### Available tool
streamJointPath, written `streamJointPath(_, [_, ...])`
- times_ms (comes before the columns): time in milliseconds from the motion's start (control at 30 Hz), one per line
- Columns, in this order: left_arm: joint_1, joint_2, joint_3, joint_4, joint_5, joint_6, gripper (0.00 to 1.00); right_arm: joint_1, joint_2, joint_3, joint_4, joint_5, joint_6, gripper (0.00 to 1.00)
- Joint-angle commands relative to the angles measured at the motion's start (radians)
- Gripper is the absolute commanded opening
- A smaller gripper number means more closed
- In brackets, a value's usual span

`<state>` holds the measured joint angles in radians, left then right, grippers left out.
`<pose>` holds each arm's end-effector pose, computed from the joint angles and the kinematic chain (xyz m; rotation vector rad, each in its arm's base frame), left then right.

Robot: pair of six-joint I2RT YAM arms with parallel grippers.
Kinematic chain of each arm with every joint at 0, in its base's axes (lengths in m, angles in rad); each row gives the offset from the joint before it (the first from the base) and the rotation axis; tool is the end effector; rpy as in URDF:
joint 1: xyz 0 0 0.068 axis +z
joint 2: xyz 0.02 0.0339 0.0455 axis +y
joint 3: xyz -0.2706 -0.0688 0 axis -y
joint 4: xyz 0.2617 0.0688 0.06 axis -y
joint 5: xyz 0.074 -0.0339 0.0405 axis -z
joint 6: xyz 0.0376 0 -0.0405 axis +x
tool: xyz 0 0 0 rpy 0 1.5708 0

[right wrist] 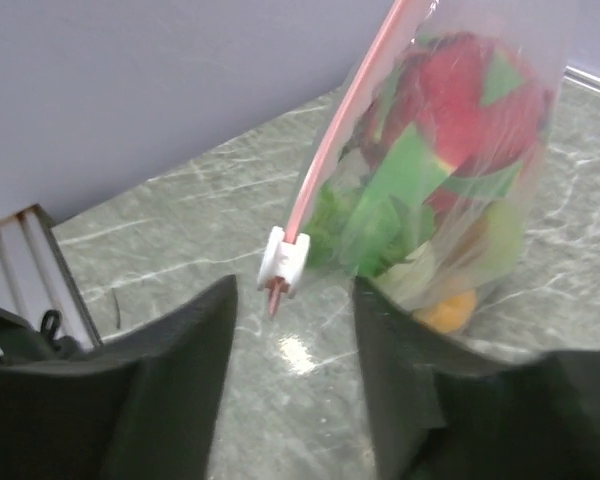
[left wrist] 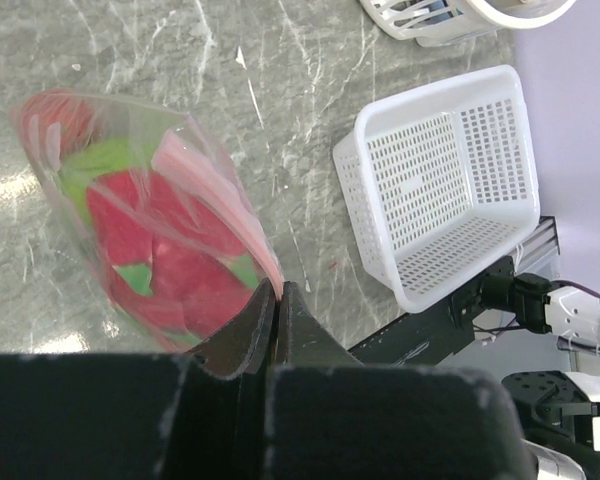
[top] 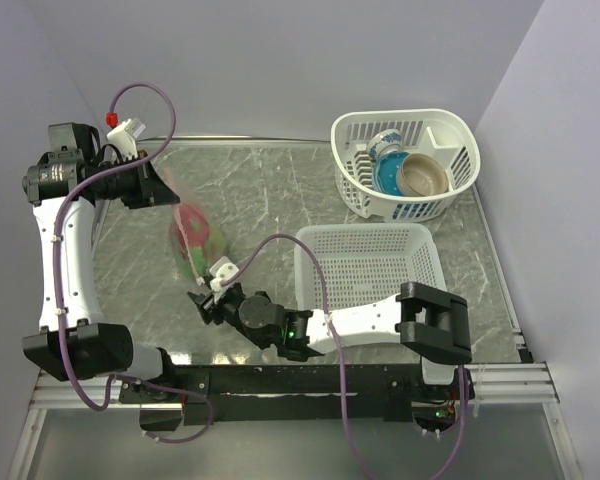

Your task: Open the zip-top bag and remove the fake food

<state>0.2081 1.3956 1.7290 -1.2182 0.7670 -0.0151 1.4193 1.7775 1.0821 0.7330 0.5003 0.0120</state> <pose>0.2642 0.0291 0.4441 0.0722 2.2906 -0.8329 0.0815 0.4143 0.2608 -0.6819 1.4324 0.7490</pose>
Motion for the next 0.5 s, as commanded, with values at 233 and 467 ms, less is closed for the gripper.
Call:
streamJointPath(233, [0.001, -0.084, -0.084, 0.009, -0.044, 0.069, 0.01, -0.108, -0.127, 0.012, 0.006, -0.115, -0.004, 0.00])
streamJointPath(467, [0.004, -0.107, -0.160, 0.031, -0.139, 0.133, 0.33, -0.282, -0.240, 0.027, -0.121, -0.402, 0.016, 0.00])
